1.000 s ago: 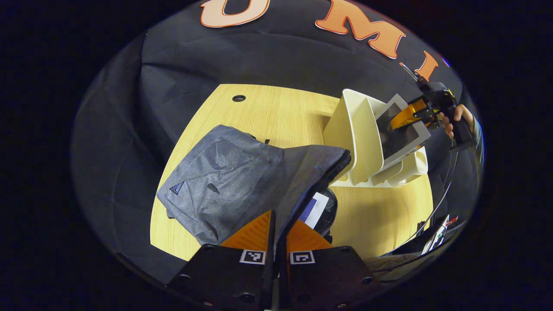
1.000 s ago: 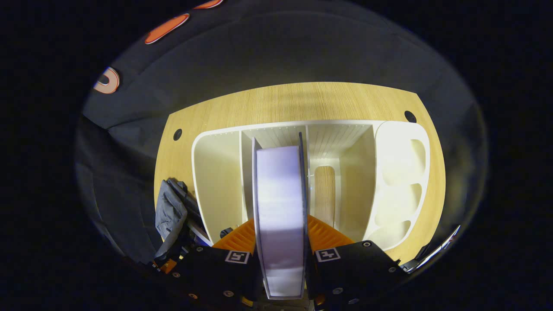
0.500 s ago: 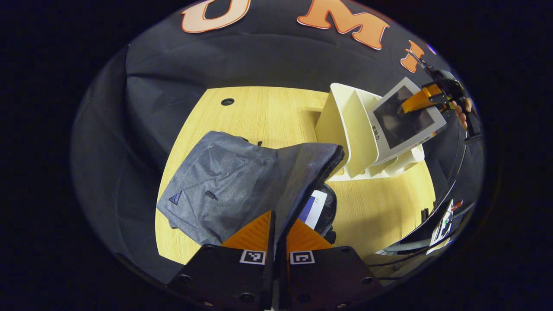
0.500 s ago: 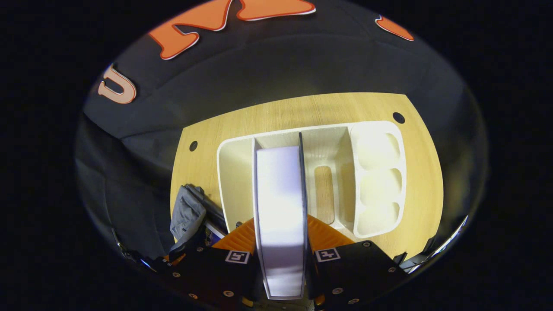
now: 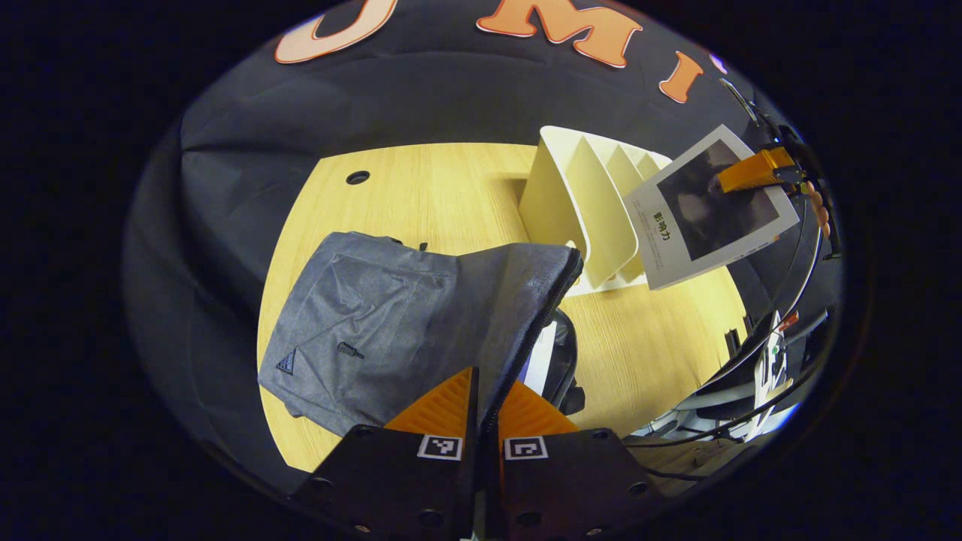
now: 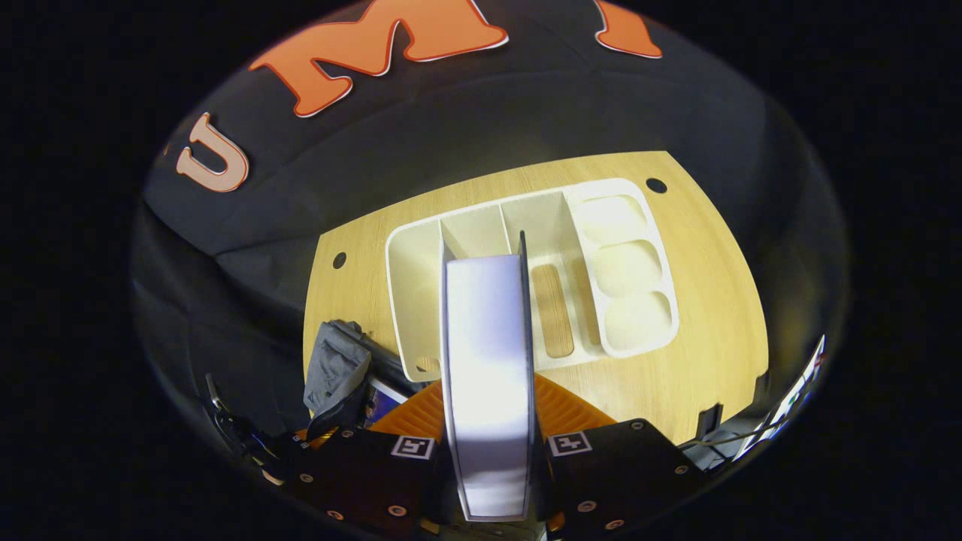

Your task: Open the schoolbag, grab two books from the bookshelf and put them into the schoolbag.

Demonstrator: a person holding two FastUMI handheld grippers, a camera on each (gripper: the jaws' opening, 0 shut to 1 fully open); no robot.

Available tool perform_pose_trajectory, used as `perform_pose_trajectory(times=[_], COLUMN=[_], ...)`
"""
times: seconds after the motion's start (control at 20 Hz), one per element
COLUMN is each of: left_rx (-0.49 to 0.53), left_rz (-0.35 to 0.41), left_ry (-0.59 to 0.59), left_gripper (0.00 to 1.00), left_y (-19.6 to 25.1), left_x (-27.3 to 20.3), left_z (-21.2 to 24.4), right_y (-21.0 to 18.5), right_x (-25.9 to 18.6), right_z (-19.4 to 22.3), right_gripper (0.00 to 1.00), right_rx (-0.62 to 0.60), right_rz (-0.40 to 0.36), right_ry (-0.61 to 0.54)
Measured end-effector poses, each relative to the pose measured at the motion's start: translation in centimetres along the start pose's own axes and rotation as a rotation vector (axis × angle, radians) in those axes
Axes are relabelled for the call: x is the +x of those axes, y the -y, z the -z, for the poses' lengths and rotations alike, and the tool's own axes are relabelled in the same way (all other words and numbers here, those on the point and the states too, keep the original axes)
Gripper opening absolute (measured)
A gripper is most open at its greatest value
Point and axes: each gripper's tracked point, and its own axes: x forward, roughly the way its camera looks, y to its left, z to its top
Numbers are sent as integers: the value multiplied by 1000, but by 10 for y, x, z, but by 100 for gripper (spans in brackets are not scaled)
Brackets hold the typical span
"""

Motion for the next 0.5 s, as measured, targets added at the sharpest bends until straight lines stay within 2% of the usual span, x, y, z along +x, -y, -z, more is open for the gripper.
perform_pose_trajectory(times=[0.3, 0.5], left_rx=[91, 147], left_rz=[53, 82], left_ry=[-23, -36], left_gripper=[6, 7], left_y=[1, 0], left_x=[0, -1], left_z=[1, 0], right_y=[-5, -13], right_x=[-8, -13], right_z=[49, 88], right_gripper=[40, 40], right_rx=[120, 190], right_rz=[-18, -59], right_ry=[10, 2])
